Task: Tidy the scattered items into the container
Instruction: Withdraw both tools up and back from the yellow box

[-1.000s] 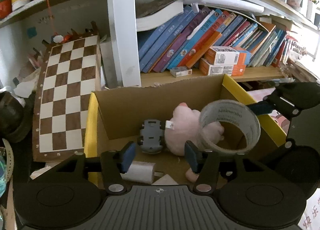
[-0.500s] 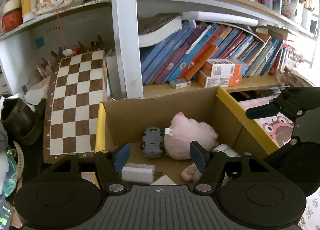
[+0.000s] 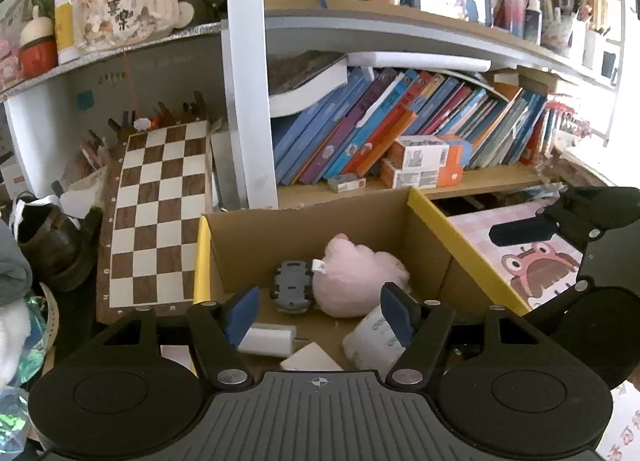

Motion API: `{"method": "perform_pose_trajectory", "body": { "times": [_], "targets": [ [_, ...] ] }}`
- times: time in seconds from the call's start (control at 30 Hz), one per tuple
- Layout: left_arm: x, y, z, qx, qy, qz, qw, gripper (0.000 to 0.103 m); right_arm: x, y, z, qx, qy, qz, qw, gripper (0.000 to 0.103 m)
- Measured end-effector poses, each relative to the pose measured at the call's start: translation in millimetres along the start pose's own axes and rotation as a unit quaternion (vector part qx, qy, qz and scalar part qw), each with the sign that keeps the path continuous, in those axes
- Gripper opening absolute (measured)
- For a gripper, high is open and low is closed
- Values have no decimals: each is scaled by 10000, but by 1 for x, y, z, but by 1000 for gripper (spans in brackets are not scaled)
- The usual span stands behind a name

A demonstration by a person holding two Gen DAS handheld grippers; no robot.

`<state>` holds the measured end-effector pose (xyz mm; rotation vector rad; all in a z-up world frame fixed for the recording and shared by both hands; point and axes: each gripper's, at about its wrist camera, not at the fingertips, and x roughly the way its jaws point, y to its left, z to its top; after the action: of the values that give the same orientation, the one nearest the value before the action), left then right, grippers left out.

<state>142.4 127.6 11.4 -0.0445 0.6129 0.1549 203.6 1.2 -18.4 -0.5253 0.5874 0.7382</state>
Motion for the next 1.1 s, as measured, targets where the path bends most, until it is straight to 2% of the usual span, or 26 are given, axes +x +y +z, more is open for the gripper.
{"method": "perform_pose_trajectory", "body": {
  "times": [0.13,0.4,0.57,0.83,1.1],
  "targets": [
    [-14,-6,-1,5,-123,-61,9999,75,-14,-2,-5,143,-76,-55,9999,89],
    [-39,-14,-6,-23,-272,-152,9995,77,-47,-3,-21,577,-196,-122,9981,90],
    [-55,-18,-12,-51,-352,-184,9992,82,-65,-3,-35,828,-240,-178,9961,91],
    [-72,-22,-28,-153,-301,-186,9993,82,-86,-2,-62,1103,-171,-339,9932,92],
    [-80,-26,-50,-210,-66,-183,9996,83,-100,0,-84,1448,-73,-393,9887,92]
  ]
}}
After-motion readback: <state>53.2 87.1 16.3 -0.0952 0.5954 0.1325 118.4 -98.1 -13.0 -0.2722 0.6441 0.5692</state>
